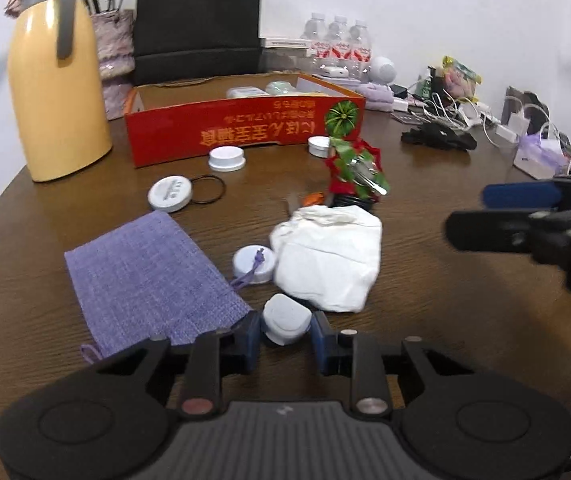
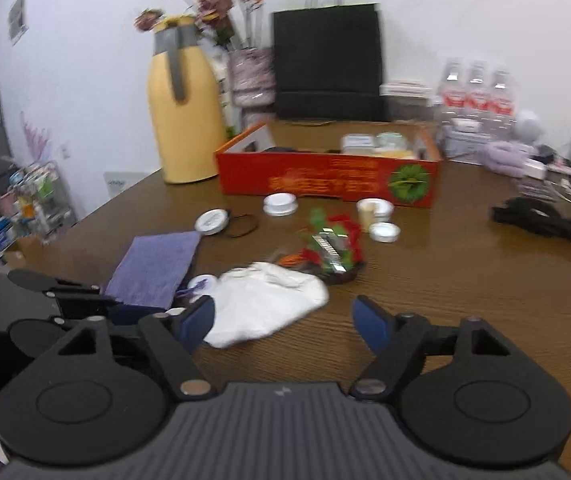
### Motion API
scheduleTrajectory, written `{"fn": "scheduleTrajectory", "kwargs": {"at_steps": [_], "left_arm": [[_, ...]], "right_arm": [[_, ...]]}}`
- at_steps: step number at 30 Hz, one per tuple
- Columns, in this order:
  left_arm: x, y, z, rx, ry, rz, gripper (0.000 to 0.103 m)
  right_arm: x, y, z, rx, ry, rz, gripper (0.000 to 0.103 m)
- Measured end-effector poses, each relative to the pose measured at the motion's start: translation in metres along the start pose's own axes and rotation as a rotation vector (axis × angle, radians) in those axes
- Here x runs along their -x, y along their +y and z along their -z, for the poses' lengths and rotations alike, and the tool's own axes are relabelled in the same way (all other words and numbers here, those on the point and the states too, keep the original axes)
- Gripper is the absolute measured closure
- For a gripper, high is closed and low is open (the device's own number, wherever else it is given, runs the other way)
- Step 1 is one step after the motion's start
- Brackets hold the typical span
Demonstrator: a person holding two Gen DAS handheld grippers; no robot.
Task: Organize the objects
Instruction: 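Grasp a small white jar with the left tool while the right tool grasps a white round lid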
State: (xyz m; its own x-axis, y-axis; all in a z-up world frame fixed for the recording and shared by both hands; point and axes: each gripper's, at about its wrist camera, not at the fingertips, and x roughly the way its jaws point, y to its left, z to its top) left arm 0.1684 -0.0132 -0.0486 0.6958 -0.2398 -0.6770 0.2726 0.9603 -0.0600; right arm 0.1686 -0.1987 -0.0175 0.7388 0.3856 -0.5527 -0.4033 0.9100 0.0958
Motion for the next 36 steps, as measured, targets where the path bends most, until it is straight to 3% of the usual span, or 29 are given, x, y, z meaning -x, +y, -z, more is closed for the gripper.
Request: {"fn": "scheduleTrajectory", "kwargs": {"at_steps": [5, 10, 14, 19, 21, 25, 30, 33, 36], "left_arm": [[0.024, 0.023, -0.008, 0.086, -0.082, 0.064, 0.078], [0.042, 0.063, -0.038, 0.180, -0.187, 0.100, 0.078], [0.038, 0.085, -0.064, 0.167, -0.252, -0.037, 0.078], [0.010, 0.110, -0.084, 0.221, -0.225, -0.104, 0.078], [0.000, 0.113, -0.087, 0.230, -0.202, -0.119, 0.078], [-0.004, 0.105, -0.083, 0.225, -0.180, -0.100, 0.078], [0.028, 0.083, -0.064, 0.257, -0.214, -0.118, 0.078], [0.059, 0.058, -0.034, 0.266, -0.234, -0.114, 0.078], [0.088, 0.033, -0.004, 0.252, -0.215, -0.095, 0.078]], "right_arm": [[-0.030, 0.021, -0.020, 0.072, -0.005, -0.039, 0.031], [-0.074, 0.020, -0.060, 0.109, -0.053, -0.058, 0.033], [-0.155, -0.002, -0.098, 0.034, -0.010, -0.009, 0.038], [-0.235, 0.008, -0.111, 0.049, 0.128, 0.085, 0.043], [-0.248, 0.007, -0.107, 0.031, 0.146, 0.091, 0.064], [-0.226, 0.015, -0.102, 0.055, 0.102, 0.093, 0.065], [-0.126, 0.022, -0.093, 0.074, -0.040, 0.024, 0.064], [-0.058, 0.021, -0.055, 0.087, -0.070, -0.010, 0.064], [0.001, 0.016, -0.004, 0.035, -0.038, -0.031, 0.064]]}}
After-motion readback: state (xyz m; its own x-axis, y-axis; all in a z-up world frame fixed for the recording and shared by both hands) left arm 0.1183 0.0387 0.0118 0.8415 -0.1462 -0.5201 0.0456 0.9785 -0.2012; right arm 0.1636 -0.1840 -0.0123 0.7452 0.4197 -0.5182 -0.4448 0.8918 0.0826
